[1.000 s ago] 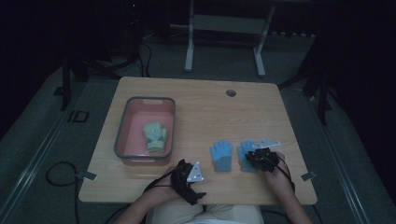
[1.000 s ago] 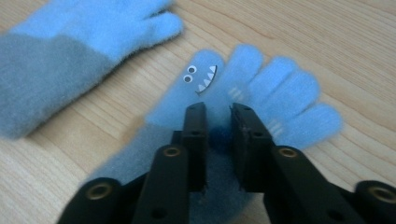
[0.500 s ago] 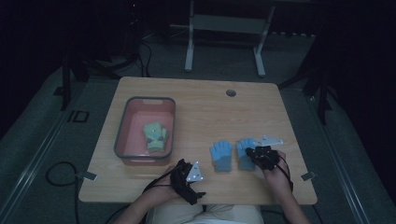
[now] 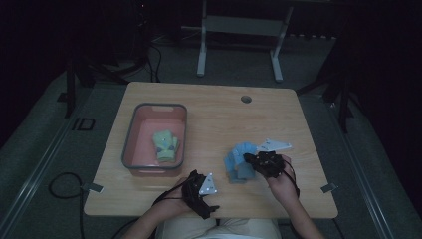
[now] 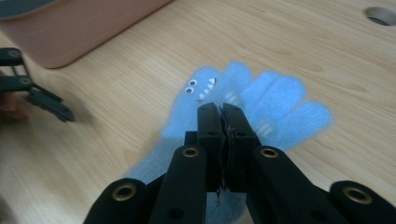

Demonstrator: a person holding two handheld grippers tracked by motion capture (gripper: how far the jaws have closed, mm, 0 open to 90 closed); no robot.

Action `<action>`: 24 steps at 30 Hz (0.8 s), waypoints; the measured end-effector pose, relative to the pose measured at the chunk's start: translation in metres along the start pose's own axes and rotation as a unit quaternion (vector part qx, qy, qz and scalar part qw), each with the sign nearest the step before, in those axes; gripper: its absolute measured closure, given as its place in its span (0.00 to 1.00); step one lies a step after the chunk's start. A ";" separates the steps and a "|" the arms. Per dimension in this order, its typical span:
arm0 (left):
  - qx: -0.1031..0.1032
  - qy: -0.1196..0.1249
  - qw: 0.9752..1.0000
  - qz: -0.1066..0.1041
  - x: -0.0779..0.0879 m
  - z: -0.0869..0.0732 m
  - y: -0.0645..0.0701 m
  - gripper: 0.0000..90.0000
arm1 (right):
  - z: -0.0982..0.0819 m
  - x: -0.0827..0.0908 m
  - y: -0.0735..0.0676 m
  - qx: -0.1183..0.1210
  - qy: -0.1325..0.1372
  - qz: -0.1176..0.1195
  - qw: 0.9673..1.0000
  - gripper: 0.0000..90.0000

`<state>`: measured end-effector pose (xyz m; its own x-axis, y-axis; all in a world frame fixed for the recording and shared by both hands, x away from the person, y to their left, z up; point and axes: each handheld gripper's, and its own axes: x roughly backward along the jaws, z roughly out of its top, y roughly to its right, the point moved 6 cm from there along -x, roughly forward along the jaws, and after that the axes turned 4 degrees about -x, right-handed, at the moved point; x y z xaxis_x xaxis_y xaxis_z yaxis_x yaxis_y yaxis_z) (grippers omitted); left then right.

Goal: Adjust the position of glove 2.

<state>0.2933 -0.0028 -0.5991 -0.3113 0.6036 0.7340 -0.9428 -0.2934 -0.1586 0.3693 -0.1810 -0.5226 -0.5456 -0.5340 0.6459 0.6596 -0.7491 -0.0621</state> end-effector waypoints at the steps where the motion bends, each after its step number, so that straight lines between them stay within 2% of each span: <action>1: -0.001 -0.001 1.000 0.000 0.000 0.000 -0.001 0.02 | 0.000 -0.003 -0.002 0.004 -0.002 0.002 1.000 0.97; 3: -0.002 -0.002 1.000 0.000 0.001 0.000 -0.001 0.02 | 0.000 -0.009 -0.006 0.005 -0.008 0.014 1.000 0.97; 10: 0.002 0.002 1.000 0.002 0.001 0.000 -0.001 0.02 | -0.009 -0.028 -0.010 0.012 -0.034 0.028 0.999 0.97; 14: 0.001 0.002 1.000 0.001 0.001 0.000 -0.001 0.02 | -0.016 -0.037 -0.008 0.016 -0.050 0.024 0.998 0.97; 18: 0.001 0.000 1.000 0.000 0.000 -0.001 -0.001 0.02 | -0.020 -0.043 -0.004 0.012 -0.059 0.022 0.998 0.97; 24: 0.004 0.004 1.000 0.003 0.001 0.000 -0.002 0.02 | -0.024 -0.052 -0.002 0.020 -0.072 0.021 0.997 0.96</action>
<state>0.2948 -0.0011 -0.5979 -0.3171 0.6085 0.7275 -0.9401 -0.3028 -0.1565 0.3836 -0.1609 -0.5742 -0.4386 -0.5004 0.7465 0.7022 -0.7092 -0.0628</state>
